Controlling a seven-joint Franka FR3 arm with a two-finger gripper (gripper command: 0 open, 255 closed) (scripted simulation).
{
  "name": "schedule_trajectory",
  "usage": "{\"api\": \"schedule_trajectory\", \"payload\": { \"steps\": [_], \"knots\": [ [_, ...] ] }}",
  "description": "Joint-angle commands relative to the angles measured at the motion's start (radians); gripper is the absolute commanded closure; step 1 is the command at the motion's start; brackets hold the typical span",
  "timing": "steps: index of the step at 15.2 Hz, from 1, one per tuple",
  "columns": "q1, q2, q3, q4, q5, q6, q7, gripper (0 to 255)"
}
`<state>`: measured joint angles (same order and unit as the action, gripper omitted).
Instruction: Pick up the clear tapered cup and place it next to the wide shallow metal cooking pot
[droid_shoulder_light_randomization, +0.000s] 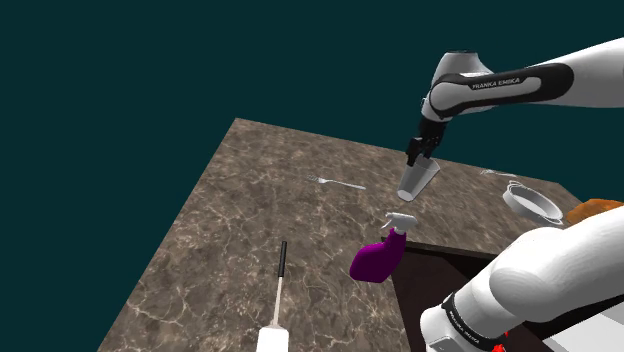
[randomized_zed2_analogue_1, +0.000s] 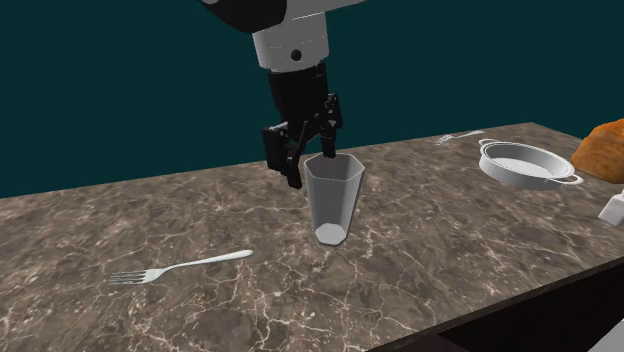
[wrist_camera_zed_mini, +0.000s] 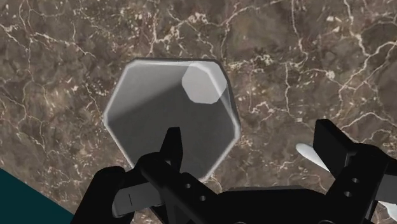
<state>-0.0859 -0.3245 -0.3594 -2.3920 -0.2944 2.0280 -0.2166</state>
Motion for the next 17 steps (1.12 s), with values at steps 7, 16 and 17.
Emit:
{"api": "schedule_trajectory", "payload": {
  "steps": [7,16,17],
  "knots": [
    [-0.01,0.076,-0.032,-0.055,-0.009,0.134,-0.012,0],
    [-0.01,0.076,-0.032,-0.055,-0.009,0.134,-0.012,255],
    [-0.01,0.076,-0.032,-0.055,-0.009,0.134,-0.012,255]
  ]
}}
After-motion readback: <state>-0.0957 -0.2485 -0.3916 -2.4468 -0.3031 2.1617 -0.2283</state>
